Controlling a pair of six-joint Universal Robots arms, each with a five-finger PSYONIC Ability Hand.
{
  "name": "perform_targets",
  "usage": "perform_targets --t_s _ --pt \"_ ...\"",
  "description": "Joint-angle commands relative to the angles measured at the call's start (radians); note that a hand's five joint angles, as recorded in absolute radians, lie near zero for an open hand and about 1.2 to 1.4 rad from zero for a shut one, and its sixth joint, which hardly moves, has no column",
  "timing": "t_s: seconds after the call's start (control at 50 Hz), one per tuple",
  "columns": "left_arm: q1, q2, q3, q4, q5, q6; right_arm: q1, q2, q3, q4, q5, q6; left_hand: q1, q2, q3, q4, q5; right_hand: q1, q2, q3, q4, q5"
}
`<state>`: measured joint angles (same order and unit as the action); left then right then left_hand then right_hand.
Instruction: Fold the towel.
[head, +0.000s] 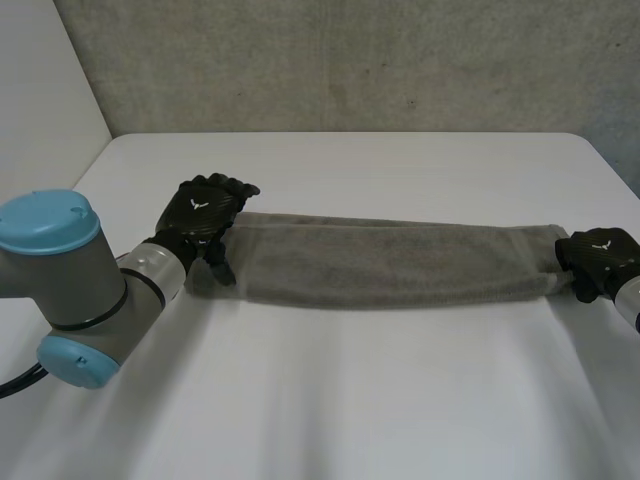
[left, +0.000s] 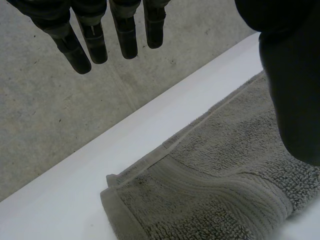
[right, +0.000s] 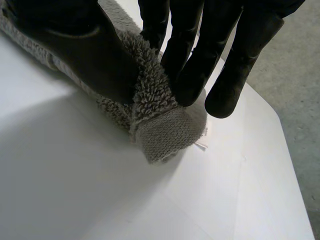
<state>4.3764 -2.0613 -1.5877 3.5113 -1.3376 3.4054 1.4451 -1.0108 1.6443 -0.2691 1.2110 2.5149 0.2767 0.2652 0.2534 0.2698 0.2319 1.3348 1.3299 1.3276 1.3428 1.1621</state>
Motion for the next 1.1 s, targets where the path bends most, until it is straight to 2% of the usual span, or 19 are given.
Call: perform_targets --t_s 0.02,0.12,0.24,0.28,0.34,0.38,0.4,0.44,0.5,0.54,0.66,0.74,0.78,0.82,0.88,0.9,0.92,1.0,1.1 --pt "0.000 0.001 -0.003 -0.002 0.000 0.000 -0.026 -0.009 -0.047 0.056 0.061 -0.007 -0.069 -0.058 -0.046 -0.062 -0.199 0.061 0.066 0.069 0.054 0.060" --pt "0.003 0.033 -0.008 -0.002 -0.002 0.000 -0.124 -0.051 -0.167 0.180 0.127 -0.080 -0.081 -0.069 -0.057 -0.074 -0.210 0.061 0.066 0.069 0.054 0.060" --pt "0.005 0.070 -0.008 -0.002 -0.002 -0.003 -0.100 -0.078 -0.242 0.217 0.133 -0.160 -0.093 -0.081 -0.069 -0.086 -0.222 0.061 0.066 0.069 0.054 0.060" --pt "0.005 0.084 -0.002 0.000 -0.003 -0.006 0.024 -0.107 -0.293 0.214 0.142 -0.133 -0.095 -0.084 -0.072 -0.089 -0.225 0.061 0.066 0.069 0.054 0.060" --pt "0.005 0.087 0.003 0.000 -0.003 -0.006 0.089 -0.112 -0.316 0.212 0.147 -0.107 -0.095 -0.084 -0.072 -0.089 -0.225 0.061 0.066 0.069 0.054 0.060" --pt "0.005 0.089 0.009 -0.002 -0.005 -0.006 0.223 -0.114 -0.346 0.208 0.157 -0.067 -0.095 -0.084 -0.072 -0.089 -0.225 0.061 0.066 0.069 0.054 0.060" --pt "0.005 0.089 0.009 -0.002 -0.005 -0.006 0.224 -0.114 -0.347 0.208 0.157 -0.067 -0.095 -0.084 -0.072 -0.089 -0.225 0.061 0.066 0.069 0.054 0.060" --pt "0.002 0.089 0.011 0.000 -0.005 -0.008 0.396 -0.101 -0.376 0.170 0.176 -0.062 -0.095 -0.084 -0.072 -0.089 -0.225 0.061 0.066 0.069 0.054 0.060" --pt "0.002 0.089 0.011 0.000 -0.005 -0.008 0.478 -0.089 -0.383 0.134 0.183 -0.064 -0.095 -0.084 -0.072 -0.089 -0.225 0.061 0.066 0.069 0.054 0.060" --pt "0.000 0.089 0.011 0.008 -0.008 -0.008 0.611 -0.025 -0.385 0.056 0.183 -0.070 -0.095 -0.084 -0.072 -0.089 -0.225 0.061 0.066 0.069 0.054 0.060" --pt "-0.002 0.087 0.009 0.012 -0.009 -0.008 0.794 0.109 -0.388 -0.038 0.159 -0.105 -0.095 -0.084 -0.072 -0.089 -0.225 0.061 0.066 0.069 0.054 0.060" --pt "-0.003 0.084 0.009 0.012 -0.011 -0.008 0.828 0.165 -0.393 -0.055 0.135 -0.129 -0.095 -0.084 -0.072 -0.089 -0.225 0.061 0.066 0.069 0.054 0.060" --pt "-0.002 0.084 0.009 0.014 -0.011 -0.008 0.833 0.192 -0.396 -0.056 0.117 -0.136 -0.095 -0.084 -0.072 -0.089 -0.225 0.007 0.012 0.014 -0.001 0.005" --pt "-0.002 0.082 0.011 0.014 -0.011 -0.008 0.834 0.212 -0.396 -0.050 0.099 -0.139 -0.095 -0.084 -0.072 -0.089 -0.225 -0.543 -0.538 -0.536 -0.551 -0.545" --pt "-0.003 0.082 0.011 0.014 -0.011 -0.008 0.830 0.209 -0.391 -0.050 0.099 -0.131 -0.093 -0.081 -0.069 -0.086 -0.222 -0.657 -0.652 -0.650 -0.665 -0.659" --pt "-0.003 0.082 0.011 0.015 -0.011 -0.008 0.830 0.206 -0.385 -0.053 0.105 -0.116 -0.093 -0.081 -0.069 -0.086 -0.222 -0.811 -0.806 -0.804 -0.819 -0.813" --pt "-0.003 0.082 0.011 0.021 -0.011 -0.008 0.827 0.196 -0.379 -0.053 0.117 -0.093 -0.093 -0.081 -0.069 -0.086 -0.222 -1.083 -1.078 -1.075 -1.091 -1.085" --pt "-0.012 0.082 0.014 0.032 -0.012 -0.008 0.810 0.124 -0.345 -0.047 0.114 -0.008 -0.087 -0.075 -0.063 -0.080 -0.216 -1.160 -1.155 -1.153 -1.168 -1.162" --pt "-0.052 0.082 0.023 0.040 -0.014 -0.018 0.695 -0.015 -0.253 -0.047 0.108 0.130 -0.084 -0.072 -0.060 -0.077 -0.213 -1.160 -1.155 -1.153 -1.168 -1.162"
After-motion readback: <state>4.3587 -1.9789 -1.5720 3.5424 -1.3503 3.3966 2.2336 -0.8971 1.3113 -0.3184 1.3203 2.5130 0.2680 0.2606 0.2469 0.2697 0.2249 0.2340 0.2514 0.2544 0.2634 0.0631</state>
